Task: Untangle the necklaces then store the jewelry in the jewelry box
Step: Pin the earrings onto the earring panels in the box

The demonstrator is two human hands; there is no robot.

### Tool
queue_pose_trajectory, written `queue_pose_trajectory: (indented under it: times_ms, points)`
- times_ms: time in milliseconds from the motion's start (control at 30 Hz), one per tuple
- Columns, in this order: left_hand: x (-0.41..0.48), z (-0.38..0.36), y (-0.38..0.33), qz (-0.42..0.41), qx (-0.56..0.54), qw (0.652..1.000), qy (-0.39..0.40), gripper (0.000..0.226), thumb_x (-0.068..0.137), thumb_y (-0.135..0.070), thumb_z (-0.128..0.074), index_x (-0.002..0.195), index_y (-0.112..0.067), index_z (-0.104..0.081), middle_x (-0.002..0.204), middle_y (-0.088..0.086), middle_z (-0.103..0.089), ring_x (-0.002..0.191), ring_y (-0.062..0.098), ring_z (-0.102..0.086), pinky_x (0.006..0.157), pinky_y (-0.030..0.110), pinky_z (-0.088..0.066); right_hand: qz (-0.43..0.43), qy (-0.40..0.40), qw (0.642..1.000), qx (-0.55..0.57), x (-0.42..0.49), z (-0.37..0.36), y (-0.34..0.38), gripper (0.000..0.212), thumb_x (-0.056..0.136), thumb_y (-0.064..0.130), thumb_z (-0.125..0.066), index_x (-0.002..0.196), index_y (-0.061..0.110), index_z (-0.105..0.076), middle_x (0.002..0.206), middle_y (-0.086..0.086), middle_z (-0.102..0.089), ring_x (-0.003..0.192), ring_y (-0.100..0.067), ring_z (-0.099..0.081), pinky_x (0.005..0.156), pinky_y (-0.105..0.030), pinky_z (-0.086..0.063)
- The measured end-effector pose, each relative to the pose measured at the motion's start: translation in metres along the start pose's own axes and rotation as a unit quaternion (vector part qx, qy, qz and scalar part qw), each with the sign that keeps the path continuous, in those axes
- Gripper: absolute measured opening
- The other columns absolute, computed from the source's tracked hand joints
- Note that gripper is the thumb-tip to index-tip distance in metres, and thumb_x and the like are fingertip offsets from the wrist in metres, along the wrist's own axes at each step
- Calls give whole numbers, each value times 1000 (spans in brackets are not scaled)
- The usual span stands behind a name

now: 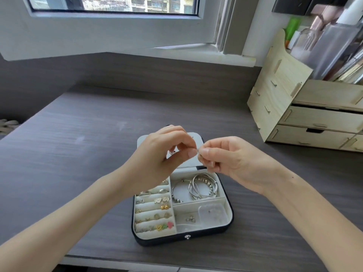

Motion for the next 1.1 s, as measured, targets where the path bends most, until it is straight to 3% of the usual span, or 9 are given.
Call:
queue_pose_trajectory:
  times_ms: [133, 233, 367, 600, 767, 1100]
  points:
    - [3, -2, 5, 117, -102, 988, 24, 27, 89, -32, -52, 71, -13, -59, 64, -13, -51, 65, 3, -45, 61, 11, -33, 63, -77, 991, -92, 0, -3, 6, 13, 89, 14, -59, 77, 13, -64, 65, 10, -59, 63, -2, -52, 64, -13, -43]
    - [9, -4, 4, 178, -156, 972, 15, 32, 90, -34, -48, 66, -15, -58, 61, -15, -56, 61, 0, -51, 60, 12, -37, 95, -85, 985, -114, 1, -6, 10, 12, 89, 16, -60, 78, 15, -65, 70, 5, -61, 68, -6, -53, 66, -19, -44]
    - [16, -5, 1, 186, -128, 974, -36, 26, 94, -21, -52, 69, -18, -54, 59, -13, -50, 54, -3, -48, 47, 6, -35, 97, -114, 981, -125, 6, -3, 10, 13, 90, 15, -59, 78, 15, -65, 69, 8, -62, 67, -5, -54, 67, -20, -45]
    - [16, -6, 3, 172, -112, 978, -36, 39, 94, -42, -42, 70, -16, -58, 67, -8, -57, 63, 0, -52, 53, 8, -36, 84, -132, 978, -137, 10, 2, 8, 13, 90, 18, -60, 79, 14, -65, 74, 0, -63, 70, -9, -55, 70, -27, -46]
    - [14, -3, 5, 180, -167, 969, 27, 20, 92, -14, -57, 72, -11, -59, 59, -15, -52, 57, 0, -45, 50, 7, -33, 87, -136, 977, -142, 9, 3, 9, 14, 90, 15, -60, 76, 17, -64, 71, 5, -61, 66, -6, -53, 64, -18, -43]
    - [22, -7, 3, 208, -191, 959, -5, 20, 91, -16, -57, 72, -10, -58, 63, -6, -52, 56, 0, -46, 54, 10, -38, 88, -152, 973, -149, 6, 3, 8, 12, 89, 16, -60, 79, 13, -65, 73, 0, -61, 67, -9, -52, 63, -21, -42]
Point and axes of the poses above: each hand's wrist, its own x-axis towards the middle knuckle, its own z-axis out of the back of the hand, y = z × x, the point moved 2 cm from there along x, towards the middle knuckle
